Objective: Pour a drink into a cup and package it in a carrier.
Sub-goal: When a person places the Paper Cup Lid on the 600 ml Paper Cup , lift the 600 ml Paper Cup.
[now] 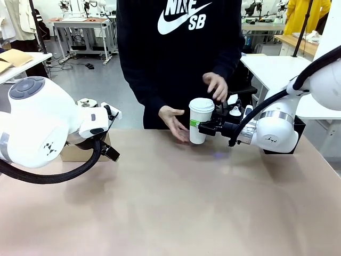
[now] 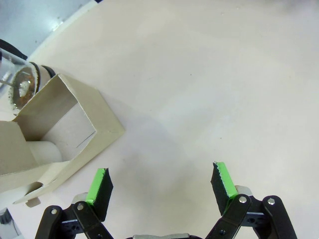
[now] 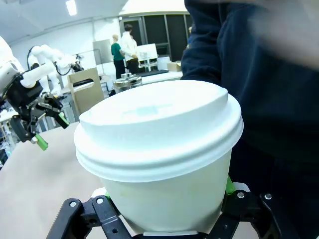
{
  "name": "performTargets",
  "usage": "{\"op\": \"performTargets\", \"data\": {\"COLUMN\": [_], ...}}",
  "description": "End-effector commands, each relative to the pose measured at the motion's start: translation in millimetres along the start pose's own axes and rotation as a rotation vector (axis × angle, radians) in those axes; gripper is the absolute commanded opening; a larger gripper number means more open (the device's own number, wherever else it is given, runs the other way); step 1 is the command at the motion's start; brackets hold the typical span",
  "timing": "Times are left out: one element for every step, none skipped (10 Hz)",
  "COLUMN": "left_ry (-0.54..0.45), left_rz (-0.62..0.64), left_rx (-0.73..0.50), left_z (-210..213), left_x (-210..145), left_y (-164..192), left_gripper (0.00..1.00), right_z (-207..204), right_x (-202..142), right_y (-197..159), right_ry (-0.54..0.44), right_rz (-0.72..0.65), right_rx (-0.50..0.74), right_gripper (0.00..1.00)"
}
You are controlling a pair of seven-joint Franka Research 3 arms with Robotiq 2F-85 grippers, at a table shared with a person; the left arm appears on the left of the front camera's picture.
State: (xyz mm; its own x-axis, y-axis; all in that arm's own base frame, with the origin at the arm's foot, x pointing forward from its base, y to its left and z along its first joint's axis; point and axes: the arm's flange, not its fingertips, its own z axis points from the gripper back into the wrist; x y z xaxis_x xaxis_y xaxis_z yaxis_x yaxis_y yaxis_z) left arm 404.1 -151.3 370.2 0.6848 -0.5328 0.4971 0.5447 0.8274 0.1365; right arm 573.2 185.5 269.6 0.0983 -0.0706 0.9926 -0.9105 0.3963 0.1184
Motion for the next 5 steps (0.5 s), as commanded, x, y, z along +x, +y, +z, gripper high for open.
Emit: {"op": "performTargets", "data": {"left_ry": [-0.001,-0.001,-0.001,-0.001,-0.001], "left_rz": [-0.001,-0.001,-0.001,-0.001,-0.001], "left_rx": [-0.001,-0.001,-0.001,-0.001,-0.001], "left_z": [0.3,0.3,0.3,0.3,0.3], "left_x": [0.0,0.0,0.0,0.0,0.0], "left_y": [-0.4,-0.4,-0.4,-0.4,-0.4], "left_gripper": [1.00,1.00,1.00,1.00,1.00], "right_z": [-4.8,-4.8,-4.8,-4.8,-4.8], "right_x": [6.5,6.5,6.5,6.5,6.5], "right_y": [0.6,0.6,0.6,0.6,0.6], "right_ry": [-0.014,-0.014,-0.014,-0.014,-0.014], "right_rz": [0.006,0.006,0.006,0.006,0.006], "right_rx": [-0.016,-0.016,-0.016,-0.016,-0.016], "right_gripper": [0.80,0.80,0.80,0.80,0.80]}}
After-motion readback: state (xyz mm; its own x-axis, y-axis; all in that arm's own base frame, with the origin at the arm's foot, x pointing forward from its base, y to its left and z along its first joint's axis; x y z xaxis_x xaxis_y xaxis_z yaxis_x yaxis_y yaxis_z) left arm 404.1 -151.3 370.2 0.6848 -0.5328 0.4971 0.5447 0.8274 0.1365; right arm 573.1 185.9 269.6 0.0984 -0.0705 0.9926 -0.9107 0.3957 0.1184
